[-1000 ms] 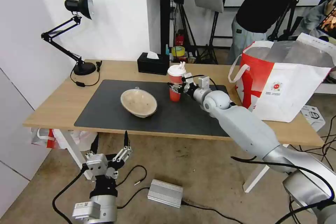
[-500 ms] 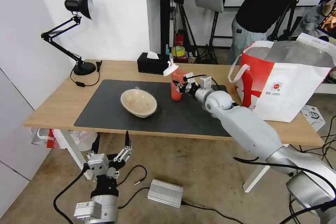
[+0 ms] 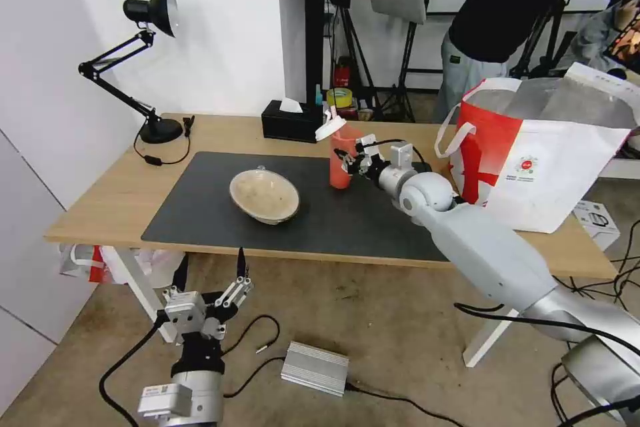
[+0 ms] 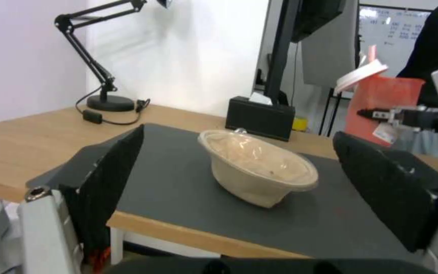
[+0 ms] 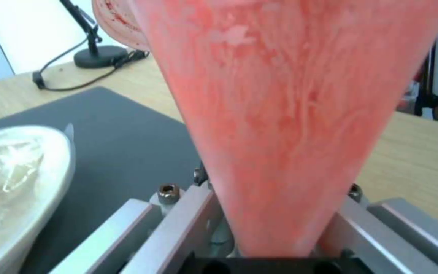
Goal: Pick up the trash from the table and place it into the takeout bag.
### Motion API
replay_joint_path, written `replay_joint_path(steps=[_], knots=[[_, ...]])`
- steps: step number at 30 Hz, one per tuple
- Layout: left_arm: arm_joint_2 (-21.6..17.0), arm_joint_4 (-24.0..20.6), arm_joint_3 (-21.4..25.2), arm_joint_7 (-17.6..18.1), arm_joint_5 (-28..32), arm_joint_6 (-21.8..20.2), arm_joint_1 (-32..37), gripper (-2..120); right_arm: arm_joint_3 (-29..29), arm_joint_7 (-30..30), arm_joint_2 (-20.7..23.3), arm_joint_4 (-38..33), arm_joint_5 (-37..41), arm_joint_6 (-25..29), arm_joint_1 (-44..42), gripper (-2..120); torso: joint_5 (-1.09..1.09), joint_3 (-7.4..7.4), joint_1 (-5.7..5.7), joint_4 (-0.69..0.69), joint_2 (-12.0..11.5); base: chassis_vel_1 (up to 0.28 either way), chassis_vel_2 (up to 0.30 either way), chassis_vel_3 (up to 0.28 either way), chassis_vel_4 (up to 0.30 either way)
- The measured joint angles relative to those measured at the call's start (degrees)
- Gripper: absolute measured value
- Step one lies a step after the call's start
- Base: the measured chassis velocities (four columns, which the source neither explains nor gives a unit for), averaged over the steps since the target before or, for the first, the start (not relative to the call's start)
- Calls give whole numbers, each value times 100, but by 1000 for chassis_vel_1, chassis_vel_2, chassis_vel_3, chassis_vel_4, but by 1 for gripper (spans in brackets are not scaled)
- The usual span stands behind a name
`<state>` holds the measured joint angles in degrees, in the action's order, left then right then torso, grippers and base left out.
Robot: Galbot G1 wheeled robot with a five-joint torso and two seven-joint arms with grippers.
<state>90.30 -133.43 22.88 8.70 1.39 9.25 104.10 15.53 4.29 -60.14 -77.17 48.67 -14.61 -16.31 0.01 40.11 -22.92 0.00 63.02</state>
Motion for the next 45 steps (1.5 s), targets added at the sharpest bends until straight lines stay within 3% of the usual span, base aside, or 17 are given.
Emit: replay_joint_path(steps=[25,45], knots=[[-9,-78,-46,2,-51,-13,59,100,-384,-299,1051,-1285,550,-263,-187,4,0,0,0,0,0,0,0,0,0],[-24,-114,-42,-80,-71,-102,53,100,-693,-400,1590,-1697,873,-403,-114,4,0,0,0,0,0,0,0,0,0]])
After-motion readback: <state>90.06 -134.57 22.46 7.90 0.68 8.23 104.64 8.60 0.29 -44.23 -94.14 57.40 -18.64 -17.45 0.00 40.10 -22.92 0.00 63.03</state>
